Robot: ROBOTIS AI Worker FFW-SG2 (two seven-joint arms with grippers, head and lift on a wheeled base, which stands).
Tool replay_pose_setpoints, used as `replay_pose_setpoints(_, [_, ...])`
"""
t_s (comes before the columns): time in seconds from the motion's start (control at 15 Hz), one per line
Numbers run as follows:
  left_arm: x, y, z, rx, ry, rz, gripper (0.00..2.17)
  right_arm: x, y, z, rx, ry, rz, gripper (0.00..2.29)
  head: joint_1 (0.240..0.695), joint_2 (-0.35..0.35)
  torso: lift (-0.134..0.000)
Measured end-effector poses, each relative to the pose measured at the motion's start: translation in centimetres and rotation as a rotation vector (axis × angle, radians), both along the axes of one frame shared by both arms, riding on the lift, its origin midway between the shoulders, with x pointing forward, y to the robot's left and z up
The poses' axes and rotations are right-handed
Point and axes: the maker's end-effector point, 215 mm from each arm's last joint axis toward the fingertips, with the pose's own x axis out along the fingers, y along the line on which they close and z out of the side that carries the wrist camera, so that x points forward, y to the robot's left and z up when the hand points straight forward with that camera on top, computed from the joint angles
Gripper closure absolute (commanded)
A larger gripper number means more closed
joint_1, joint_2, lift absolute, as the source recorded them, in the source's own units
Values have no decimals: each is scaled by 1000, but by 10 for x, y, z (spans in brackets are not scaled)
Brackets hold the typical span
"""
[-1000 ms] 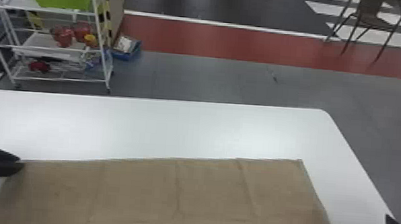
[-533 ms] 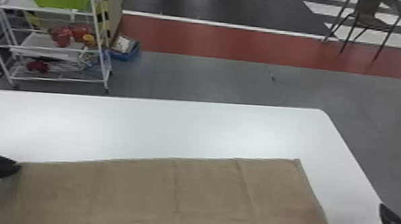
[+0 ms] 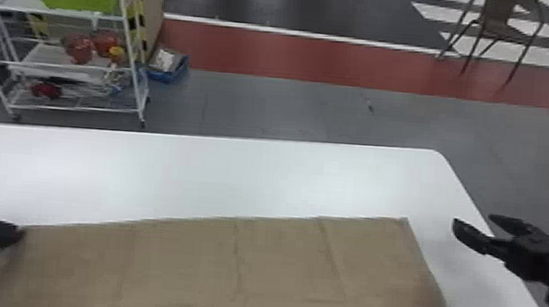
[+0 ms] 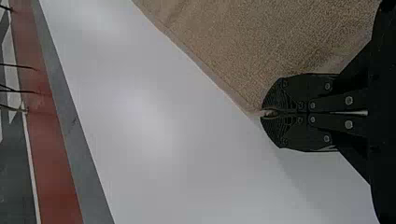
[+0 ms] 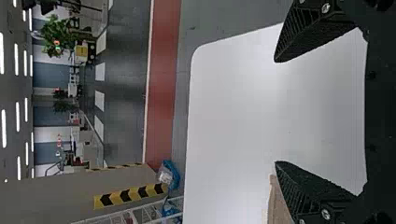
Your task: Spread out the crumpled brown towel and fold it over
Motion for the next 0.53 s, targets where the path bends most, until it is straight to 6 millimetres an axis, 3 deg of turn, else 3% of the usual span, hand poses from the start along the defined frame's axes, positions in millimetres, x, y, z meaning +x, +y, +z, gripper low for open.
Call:
replay_pose_setpoints(0.2, [-3,-1,-2,8,-4,-13,1372,27,41,-29,21,67,52,218,695,-70,-122])
replay_pose_setpoints(0.53, [-3,0,-1,15,-8,-20,1372,39,87,-57,5,129,133,289,695,-7,-122])
